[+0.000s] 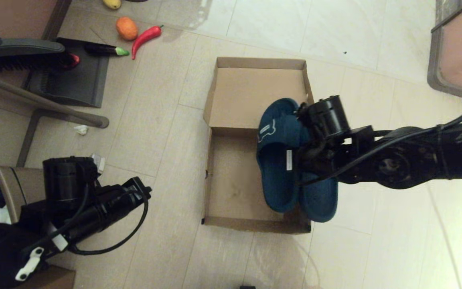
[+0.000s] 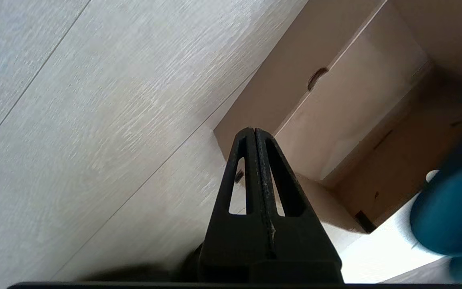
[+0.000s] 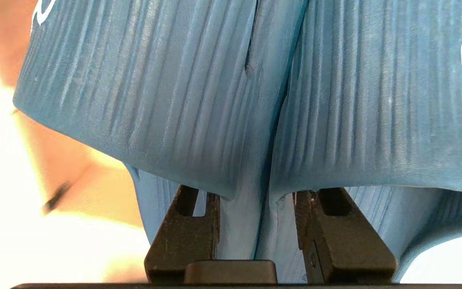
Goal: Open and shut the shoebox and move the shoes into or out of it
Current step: Put the shoes out of the shoe box
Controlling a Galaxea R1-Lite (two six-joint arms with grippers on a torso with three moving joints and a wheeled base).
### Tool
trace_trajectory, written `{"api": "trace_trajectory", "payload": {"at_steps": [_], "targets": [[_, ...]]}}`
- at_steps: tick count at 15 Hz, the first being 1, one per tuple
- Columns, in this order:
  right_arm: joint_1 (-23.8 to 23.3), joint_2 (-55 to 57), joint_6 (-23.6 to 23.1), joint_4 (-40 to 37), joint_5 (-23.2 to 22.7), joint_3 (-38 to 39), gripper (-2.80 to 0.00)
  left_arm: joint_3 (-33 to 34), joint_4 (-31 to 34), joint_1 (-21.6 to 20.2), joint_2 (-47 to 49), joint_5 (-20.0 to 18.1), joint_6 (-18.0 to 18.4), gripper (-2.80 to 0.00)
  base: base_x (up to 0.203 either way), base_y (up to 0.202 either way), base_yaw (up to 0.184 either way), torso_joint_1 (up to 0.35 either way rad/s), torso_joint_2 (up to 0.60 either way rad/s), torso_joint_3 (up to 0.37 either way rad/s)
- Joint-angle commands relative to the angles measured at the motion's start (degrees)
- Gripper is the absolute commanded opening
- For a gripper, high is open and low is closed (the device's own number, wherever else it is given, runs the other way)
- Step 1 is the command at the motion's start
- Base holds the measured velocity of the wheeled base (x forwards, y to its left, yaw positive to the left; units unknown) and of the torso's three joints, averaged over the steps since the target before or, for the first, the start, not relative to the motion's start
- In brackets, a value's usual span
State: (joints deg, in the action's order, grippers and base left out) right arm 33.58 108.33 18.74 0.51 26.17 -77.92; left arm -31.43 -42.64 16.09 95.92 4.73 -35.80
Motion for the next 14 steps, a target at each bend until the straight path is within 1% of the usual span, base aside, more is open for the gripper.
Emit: {"api": "trace_trajectory", "payload": {"at_steps": [1, 5, 7, 8, 10, 12, 14], "targets": [[-4.65, -5.22, 0.09, 0.02, -0.13, 2.14, -2.8, 0.41, -0.25, -0.01, 0.25, -0.13, -0.23, -2.8, 0.0, 0.0, 0.0, 0.0, 0.0, 0.0], [-19.26, -6.05, -0.21, 0.16, -4.65, 4.13, -2.8, 0.58, -0.25, -0.01, 0.68, -0.77, -0.14, -2.8, 0.0, 0.0, 0.0, 0.0, 0.0, 0.0], [-25.36, -3.64, -0.32, 0.35, -8.84, 4.4, -2.8, 0.76, -0.25, -0.01, 0.43, -0.77, -0.09, -2.8, 0.0, 0.0, 0.0, 0.0, 0.0, 0.0], [-27.59, -1.64, -0.35, 0.45, -10.21, 4.18, -2.8, 1.05, -0.25, -0.01, 0.06, -0.77, -0.06, -2.8, 0.0, 0.0, 0.0, 0.0, 0.0, 0.0], [-30.73, 1.71, -0.38, 1.64, -11.79, 3.78, -2.8, 1.94, -0.25, -0.01, 0.05, -0.77, -0.06, -2.8, 0.0, 0.0, 0.0, 0.0, 0.0, 0.0], [-32.35, 4.89, -1.18, 5.05, -14.02, 4.24, -2.8, 1.85, -0.25, -0.01, 0.29, -0.77, -0.14, -2.8, 0.0, 0.0, 0.0, 0.0, 0.0, 0.0], [-33.42, 9.71, -2.81, 8.74, -14.53, 3.8, -2.8, 1.81, -0.25, -0.01, 0.59, -0.77, -0.14, -2.8, 0.0, 0.0, 0.0, 0.0, 0.0, 0.0]]}}
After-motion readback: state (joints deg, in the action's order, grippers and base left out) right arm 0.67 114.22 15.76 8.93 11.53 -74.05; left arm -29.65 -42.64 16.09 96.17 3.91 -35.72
